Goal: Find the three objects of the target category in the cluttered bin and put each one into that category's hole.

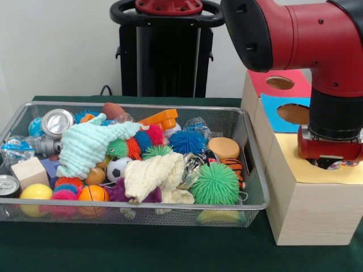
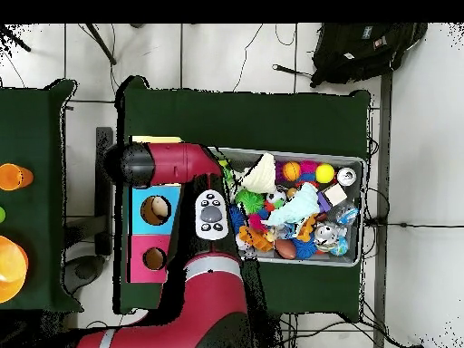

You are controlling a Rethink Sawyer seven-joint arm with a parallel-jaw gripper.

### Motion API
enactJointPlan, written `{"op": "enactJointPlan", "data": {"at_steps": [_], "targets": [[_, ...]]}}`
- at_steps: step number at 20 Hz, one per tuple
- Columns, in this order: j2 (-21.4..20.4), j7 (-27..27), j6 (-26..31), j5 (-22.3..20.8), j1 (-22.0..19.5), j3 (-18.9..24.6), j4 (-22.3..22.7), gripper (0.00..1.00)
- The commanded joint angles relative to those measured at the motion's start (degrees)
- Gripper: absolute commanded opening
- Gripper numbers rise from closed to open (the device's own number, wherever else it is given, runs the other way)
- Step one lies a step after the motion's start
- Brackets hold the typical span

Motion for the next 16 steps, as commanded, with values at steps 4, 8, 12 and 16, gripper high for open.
{"op": "enactJointPlan", "data": {"at_steps": [4,8,12,16], "targets": [[2.25,2.48,-2.92,-1.18,-3.30,4.87,6.53,0.00],[-2.50,-0.39,2.46,-0.37,-5.98,5.89,8.63,0.00],[-5.13,-1.37,6.65,-0.43,-7.35,5.99,7.93,0.00],[-7.47,-1.60,10.41,-0.78,-7.73,5.56,6.95,0.00]]}}
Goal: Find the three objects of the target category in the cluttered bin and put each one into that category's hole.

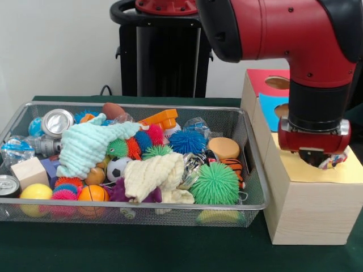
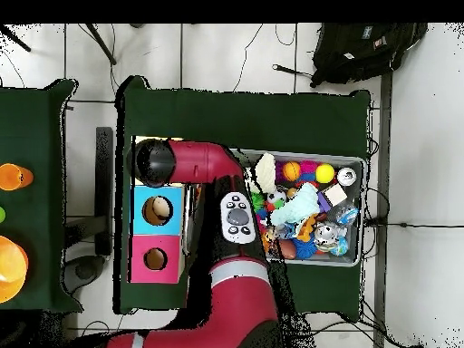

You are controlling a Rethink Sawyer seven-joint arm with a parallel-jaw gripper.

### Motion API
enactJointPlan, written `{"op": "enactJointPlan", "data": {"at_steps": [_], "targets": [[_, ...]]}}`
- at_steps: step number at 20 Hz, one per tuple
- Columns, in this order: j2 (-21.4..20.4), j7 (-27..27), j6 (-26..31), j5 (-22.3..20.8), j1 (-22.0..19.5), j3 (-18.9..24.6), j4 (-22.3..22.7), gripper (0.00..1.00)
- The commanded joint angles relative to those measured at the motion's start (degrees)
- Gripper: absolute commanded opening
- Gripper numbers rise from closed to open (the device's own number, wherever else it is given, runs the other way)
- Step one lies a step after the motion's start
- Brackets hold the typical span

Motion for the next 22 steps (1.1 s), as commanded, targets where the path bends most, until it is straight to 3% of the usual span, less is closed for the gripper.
{"op": "enactJointPlan", "data": {"at_steps": [1,15,22], "targets": [[-4.56,-1.63,9.59,-0.65,-3.03,3.41,3.37,0.00],[-6.40,-0.31,16.45,-1.07,-2.75,3.16,-0.19,0.00],[-8.00,1.37,17.45,-1.11,-1.36,2.81,0.37,0.00]]}}
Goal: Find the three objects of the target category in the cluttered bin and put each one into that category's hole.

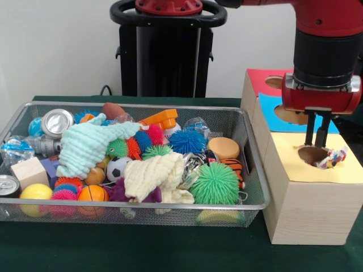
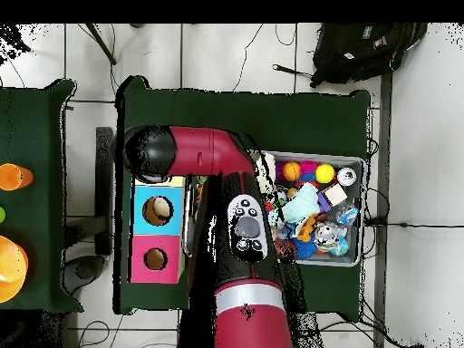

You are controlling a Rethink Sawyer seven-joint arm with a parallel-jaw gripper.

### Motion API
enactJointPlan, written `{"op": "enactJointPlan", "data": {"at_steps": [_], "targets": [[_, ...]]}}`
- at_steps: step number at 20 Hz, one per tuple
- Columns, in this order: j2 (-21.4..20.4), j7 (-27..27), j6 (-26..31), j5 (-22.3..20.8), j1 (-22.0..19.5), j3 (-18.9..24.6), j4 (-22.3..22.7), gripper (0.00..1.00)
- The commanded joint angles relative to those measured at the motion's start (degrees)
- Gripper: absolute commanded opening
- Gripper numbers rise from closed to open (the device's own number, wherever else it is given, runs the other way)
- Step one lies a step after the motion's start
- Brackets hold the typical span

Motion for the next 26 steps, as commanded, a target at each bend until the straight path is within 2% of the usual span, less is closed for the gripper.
{"op": "enactJointPlan", "data": {"at_steps": [1,9,12,14,18,22,26], "targets": [[-1.25,1.46,7.14,-0.78,-0.34,2.39,0.43,0.00],[-0.10,0.52,8.38,-1.68,-0.87,2.39,-2.51,0.00],[0.48,-0.06,11.60,-2.68,-1.03,1.60,-6.02,0.00],[2.39,-0.98,12.25,-3.09,-1.69,1.89,-8.63,0.00],[3.30,-1.82,14.72,-3.98,-2.48,1.50,-11.52,0.00],[3.77,-4.04,13.01,-4.14,-4.30,2.35,-11.04,0.00],[3.48,-4.80,13.87,-3.73,-5.54,2.93,-11.03,0.00]]}}
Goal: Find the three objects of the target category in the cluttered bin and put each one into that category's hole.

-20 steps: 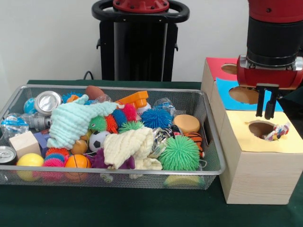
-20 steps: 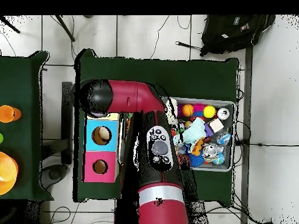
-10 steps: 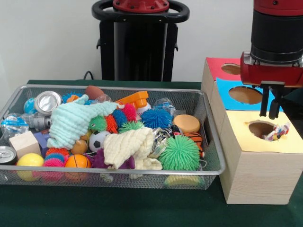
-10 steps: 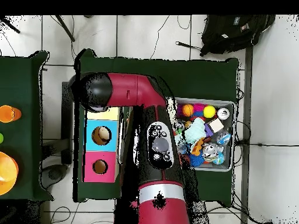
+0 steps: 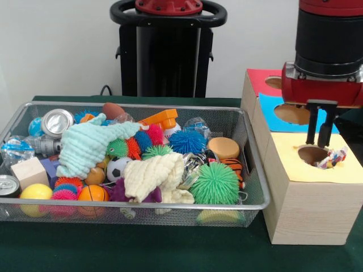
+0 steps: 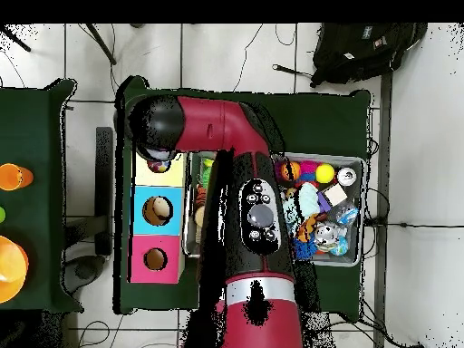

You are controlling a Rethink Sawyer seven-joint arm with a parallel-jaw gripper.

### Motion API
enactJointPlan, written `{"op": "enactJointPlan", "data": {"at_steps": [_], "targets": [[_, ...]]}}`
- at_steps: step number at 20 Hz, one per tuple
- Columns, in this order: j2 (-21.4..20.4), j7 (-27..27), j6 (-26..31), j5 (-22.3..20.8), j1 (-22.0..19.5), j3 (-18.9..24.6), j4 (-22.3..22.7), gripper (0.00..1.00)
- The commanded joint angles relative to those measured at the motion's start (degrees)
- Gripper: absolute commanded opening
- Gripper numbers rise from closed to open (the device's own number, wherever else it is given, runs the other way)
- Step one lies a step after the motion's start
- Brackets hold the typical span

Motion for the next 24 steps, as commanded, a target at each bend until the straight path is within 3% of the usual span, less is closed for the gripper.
{"op": "enactJointPlan", "data": {"at_steps": [1,11,16,24], "targets": [[2.02,-4.85,6.36,-2.38,-4.14,2.98,-1.16,0.00],[3.79,-5.55,10.21,-2.51,-6.36,3.98,-5.56,0.00],[5.73,-5.93,15.07,-2.92,-6.70,4.29,-11.20,0.00],[7.59,-7.07,14.58,-3.09,-7.98,4.57,-12.67,0.00]]}}
